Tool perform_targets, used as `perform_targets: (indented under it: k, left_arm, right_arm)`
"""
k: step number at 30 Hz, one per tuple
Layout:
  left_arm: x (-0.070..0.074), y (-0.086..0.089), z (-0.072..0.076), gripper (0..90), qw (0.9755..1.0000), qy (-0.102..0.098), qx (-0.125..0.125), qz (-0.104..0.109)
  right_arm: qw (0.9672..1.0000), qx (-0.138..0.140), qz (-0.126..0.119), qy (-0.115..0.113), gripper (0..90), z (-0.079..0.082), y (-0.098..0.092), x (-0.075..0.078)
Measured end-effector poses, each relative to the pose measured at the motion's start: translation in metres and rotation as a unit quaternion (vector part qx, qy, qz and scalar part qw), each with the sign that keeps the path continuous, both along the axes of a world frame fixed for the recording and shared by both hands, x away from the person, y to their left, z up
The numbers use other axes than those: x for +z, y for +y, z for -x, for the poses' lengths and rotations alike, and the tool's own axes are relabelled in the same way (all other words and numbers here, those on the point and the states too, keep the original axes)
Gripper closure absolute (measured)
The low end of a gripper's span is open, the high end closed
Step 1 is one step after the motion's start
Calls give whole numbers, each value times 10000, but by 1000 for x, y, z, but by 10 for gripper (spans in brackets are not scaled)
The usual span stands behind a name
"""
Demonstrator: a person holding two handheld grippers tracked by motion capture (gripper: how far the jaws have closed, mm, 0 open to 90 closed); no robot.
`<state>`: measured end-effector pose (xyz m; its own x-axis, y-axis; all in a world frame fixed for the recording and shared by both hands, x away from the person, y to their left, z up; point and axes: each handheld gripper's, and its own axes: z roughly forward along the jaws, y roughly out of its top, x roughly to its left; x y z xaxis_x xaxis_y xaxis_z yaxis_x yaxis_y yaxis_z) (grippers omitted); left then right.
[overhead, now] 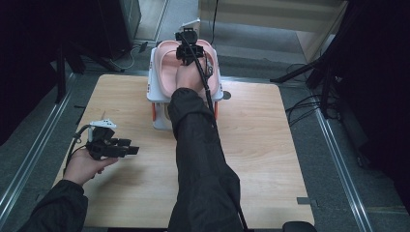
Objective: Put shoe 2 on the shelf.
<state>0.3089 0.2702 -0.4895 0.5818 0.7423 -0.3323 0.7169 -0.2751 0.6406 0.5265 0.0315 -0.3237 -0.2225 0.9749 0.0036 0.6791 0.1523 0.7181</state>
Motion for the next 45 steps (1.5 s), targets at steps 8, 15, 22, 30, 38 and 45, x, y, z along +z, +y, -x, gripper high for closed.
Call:
perform_targets:
  k: [8, 15, 22, 30, 38, 45]
  left_arm:
    - [0, 0, -3, 420, 10000, 0, 30, 20]
    - [0, -1, -5, 420, 10000, 7, -21, -13]
    - [1, -1, -6, 421, 10000, -34, -3, 4]
    - [0, -4, -12, 421, 9999, 11, -11, -122]
    - [-2, -9, -21, 421, 9998, 71, -25, -198]
    - [-3, -13, -26, 421, 9996, 94, -107, -231]
  right_arm:
    - [9997, -186, -115, -144, 743, -6, -3, -5]
    - [9996, -76, 84, -265, 650, -4, 7, -9]
    - [9997, -45, 174, -134, 492, -5, 4, -10]
    - [9993, 315, 159, -122, 425, 3, 2, -7]
    - [9980, 598, 110, -189, 426, 16, -8, -3]
    - [9946, 1018, -97, -188, 452, 31, -22, -2]
